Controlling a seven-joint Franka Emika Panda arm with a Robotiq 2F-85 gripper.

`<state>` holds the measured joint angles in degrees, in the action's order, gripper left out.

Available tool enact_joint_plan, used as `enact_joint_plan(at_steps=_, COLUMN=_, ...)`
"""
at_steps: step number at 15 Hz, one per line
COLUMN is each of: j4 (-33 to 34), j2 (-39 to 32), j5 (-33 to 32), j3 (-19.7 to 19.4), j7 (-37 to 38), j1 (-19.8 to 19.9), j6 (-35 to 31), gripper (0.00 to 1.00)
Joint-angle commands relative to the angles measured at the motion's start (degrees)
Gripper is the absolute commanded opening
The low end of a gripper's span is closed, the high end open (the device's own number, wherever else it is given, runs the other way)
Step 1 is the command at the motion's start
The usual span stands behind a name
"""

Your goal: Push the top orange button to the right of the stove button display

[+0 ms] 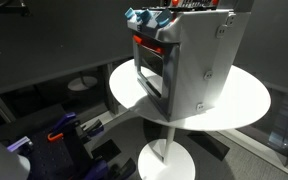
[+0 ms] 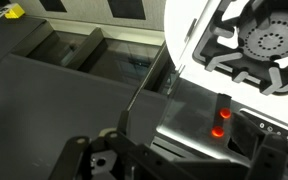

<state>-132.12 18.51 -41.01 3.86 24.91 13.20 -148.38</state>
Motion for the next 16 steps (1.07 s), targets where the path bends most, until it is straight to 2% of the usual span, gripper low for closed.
enact_joint_plan(at_steps=1, j4=1.7, j2=-3.1, j5=-3.2, j3=-0.7, j7=4.0, j1=1.5, j6=-3.3, gripper=1.00)
enact_joint_plan(at_steps=6, j4=3.3, j2=-7.0, j5=-3.9, j3=-2.0, j7=6.6, j1=1.6, j6=-6.0, gripper=1.00)
enact_joint_plan(at_steps=16, j4=8.4, j2=-13.1, j5=-4.9, j3=-0.4, j7=8.8, j1=1.9, j6=-7.1, gripper=1.00)
